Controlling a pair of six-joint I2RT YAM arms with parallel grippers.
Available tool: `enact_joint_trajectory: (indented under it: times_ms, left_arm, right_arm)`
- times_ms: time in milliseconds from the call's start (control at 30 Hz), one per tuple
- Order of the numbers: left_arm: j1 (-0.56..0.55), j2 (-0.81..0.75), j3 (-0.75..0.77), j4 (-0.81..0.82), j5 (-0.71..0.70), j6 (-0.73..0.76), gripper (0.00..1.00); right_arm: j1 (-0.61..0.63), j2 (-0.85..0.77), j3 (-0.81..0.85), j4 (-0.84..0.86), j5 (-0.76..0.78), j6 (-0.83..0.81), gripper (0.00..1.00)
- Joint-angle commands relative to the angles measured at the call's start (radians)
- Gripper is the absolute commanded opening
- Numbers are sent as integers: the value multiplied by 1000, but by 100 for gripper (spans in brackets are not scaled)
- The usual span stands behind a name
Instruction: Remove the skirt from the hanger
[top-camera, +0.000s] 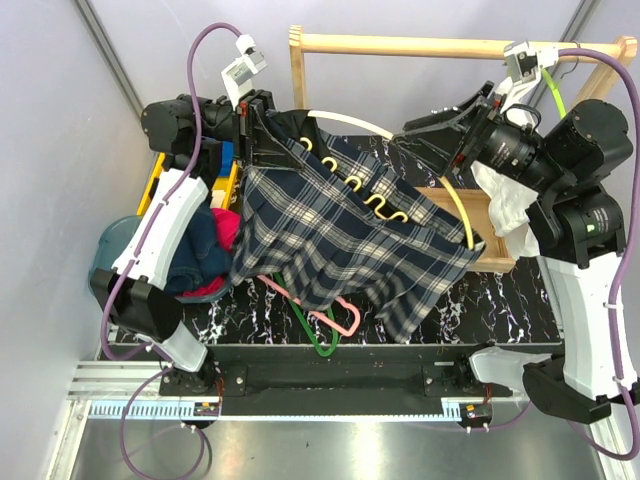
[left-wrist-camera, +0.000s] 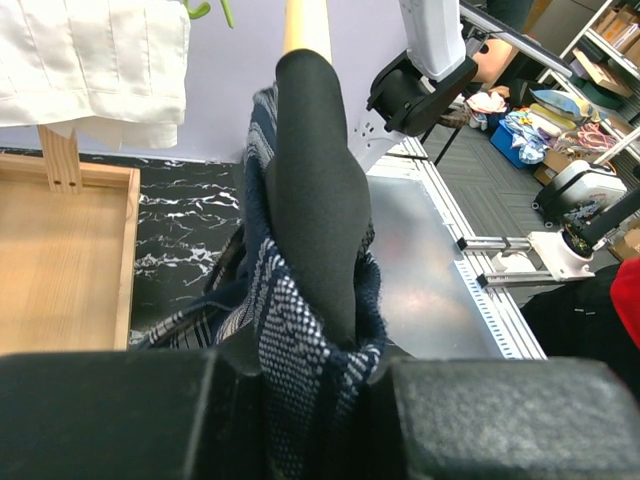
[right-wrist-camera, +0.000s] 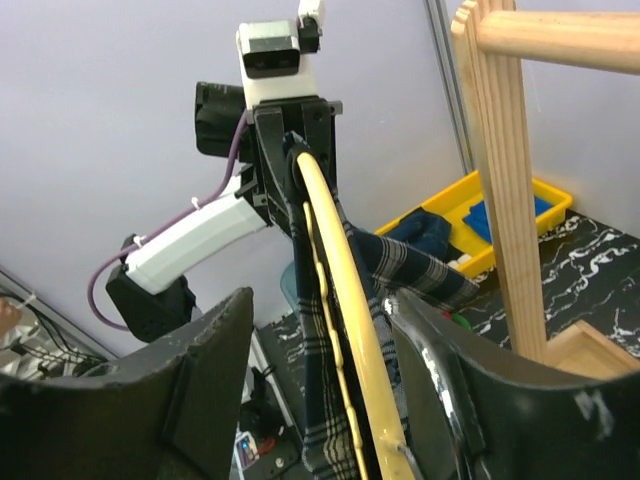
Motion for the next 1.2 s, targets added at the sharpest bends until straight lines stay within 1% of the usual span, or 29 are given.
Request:
enact_joint_trajectory:
  times_ms: [0,67,100,200,333,467,533,667,767,800,867,967,1000,1033,1067,1100,1133,1167]
  left_arm:
    - [24,-27,35,0,-14,11,0]
    - [29,-35,36,-3,-17,11,0]
    - [32,-40,33,-2,-21,13,0]
    - [39,-53,32,-2,-25,11,0]
    - [45,-66,53,-17,-36,16,0]
    - [52,-73,73,-46,-60,34,0]
    - [52,-70,78,-49,-65,34,0]
    - [50,-64,84,-60,-68,37,0]
    - [44,-69,64,-60,-73,37,0]
    - [41,-69,56,-60,-74,39,0]
    - [30,-70,36,-57,-74,39,0]
    - [29,-61,32,-71,-77,43,0]
    - [29,-58,36,-78,-79,46,7]
    - [30,-57,50,-123,-79,63,19]
    - [38,-50,58,-143,-79,69,36]
    - [44,-52,58,-147,-77,69,61]
    - [53,-50,58,-146,-77,65,72]
    - [77,-50,58,-146,-74,59,79]
  right_arm:
    - [6,-15,52,-114,-39,-77,66]
    - [6,-7,84,-172,-43,-121,65]
    - [6,-1,97,-239,-42,-138,65]
    - [6,11,105,-315,-43,-192,65]
    - [6,-35,5,-304,-17,-214,66]
    - [6,-73,-81,-235,-19,-186,65]
    - [6,-72,-80,-224,-20,-181,64]
    - [6,-67,-78,-163,-23,-163,58]
    - [6,-72,-90,-88,-20,-129,41]
    - [6,-72,-92,-70,-16,-120,20]
    - [6,-75,-109,-15,-8,-97,0]
    - [6,-84,-123,22,6,-82,0]
    - [6,-82,-121,23,6,-80,0]
    - [6,-85,-121,21,7,-80,0]
    - [6,-87,-121,21,10,-82,0]
    - [6,-91,-121,23,32,-86,0]
    - [6,-98,-115,23,44,-94,0]
    - [6,-101,-109,17,56,-117,0]
